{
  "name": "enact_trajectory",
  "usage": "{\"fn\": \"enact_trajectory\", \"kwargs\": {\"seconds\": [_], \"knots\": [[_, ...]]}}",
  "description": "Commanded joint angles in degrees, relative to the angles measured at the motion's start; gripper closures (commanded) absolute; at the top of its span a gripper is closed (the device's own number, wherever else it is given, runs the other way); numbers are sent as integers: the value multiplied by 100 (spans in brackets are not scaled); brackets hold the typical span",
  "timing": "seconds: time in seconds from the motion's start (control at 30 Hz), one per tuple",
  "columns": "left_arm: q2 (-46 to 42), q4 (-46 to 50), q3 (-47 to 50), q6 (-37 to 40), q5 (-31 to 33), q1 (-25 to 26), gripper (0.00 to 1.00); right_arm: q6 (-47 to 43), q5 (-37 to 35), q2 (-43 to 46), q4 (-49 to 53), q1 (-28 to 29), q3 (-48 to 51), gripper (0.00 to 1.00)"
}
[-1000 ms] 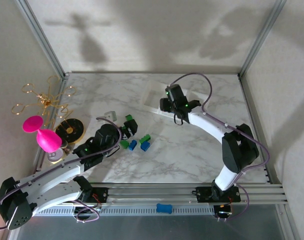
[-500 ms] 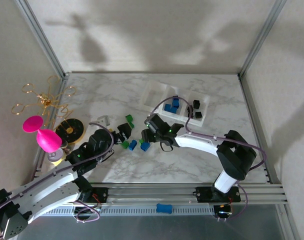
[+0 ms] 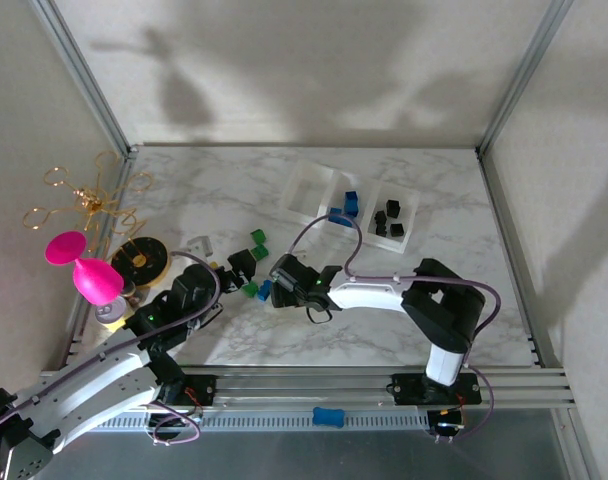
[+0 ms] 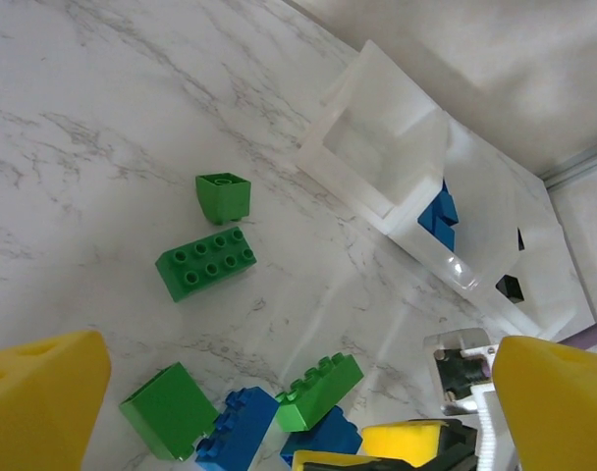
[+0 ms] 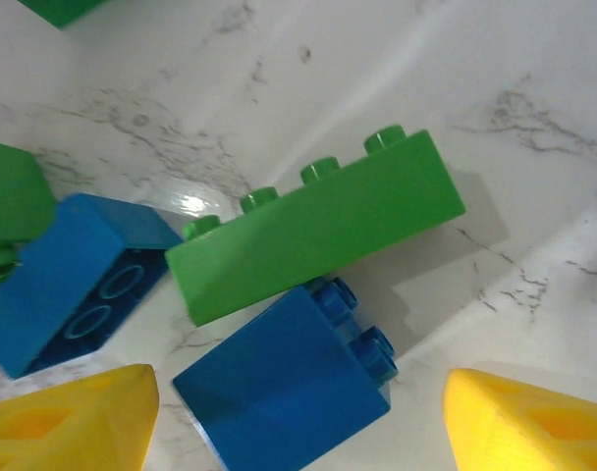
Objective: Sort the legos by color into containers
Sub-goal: Pick up the lego from the center of the table.
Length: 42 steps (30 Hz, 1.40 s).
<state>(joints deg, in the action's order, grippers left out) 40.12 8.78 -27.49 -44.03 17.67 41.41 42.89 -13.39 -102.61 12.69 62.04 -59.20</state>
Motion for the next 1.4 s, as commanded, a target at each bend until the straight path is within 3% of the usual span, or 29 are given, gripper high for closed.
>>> {"fn": "enact_trajectory", "kwargs": {"seconds": [0.0, 0.33, 0.63, 1.07, 1.37], "knots": [[-64, 68, 109, -53, 160, -62, 0, 173, -247, -179, -113, 63, -206, 21], [29, -31, 93, 16, 149, -80, 0, 296, -673, -154, 272, 66, -120, 23], [97, -146, 111, 54, 114, -89, 0, 264, -814, 313, 471, 61, 337, 37], [119, -164, 60, 83, 61, -98, 0, -9, -907, -68, 419, 28, -46, 56], [228, -261, 9, 101, 9, -98, 0, -5, -955, 534, 559, -80, 61, 66]]}}
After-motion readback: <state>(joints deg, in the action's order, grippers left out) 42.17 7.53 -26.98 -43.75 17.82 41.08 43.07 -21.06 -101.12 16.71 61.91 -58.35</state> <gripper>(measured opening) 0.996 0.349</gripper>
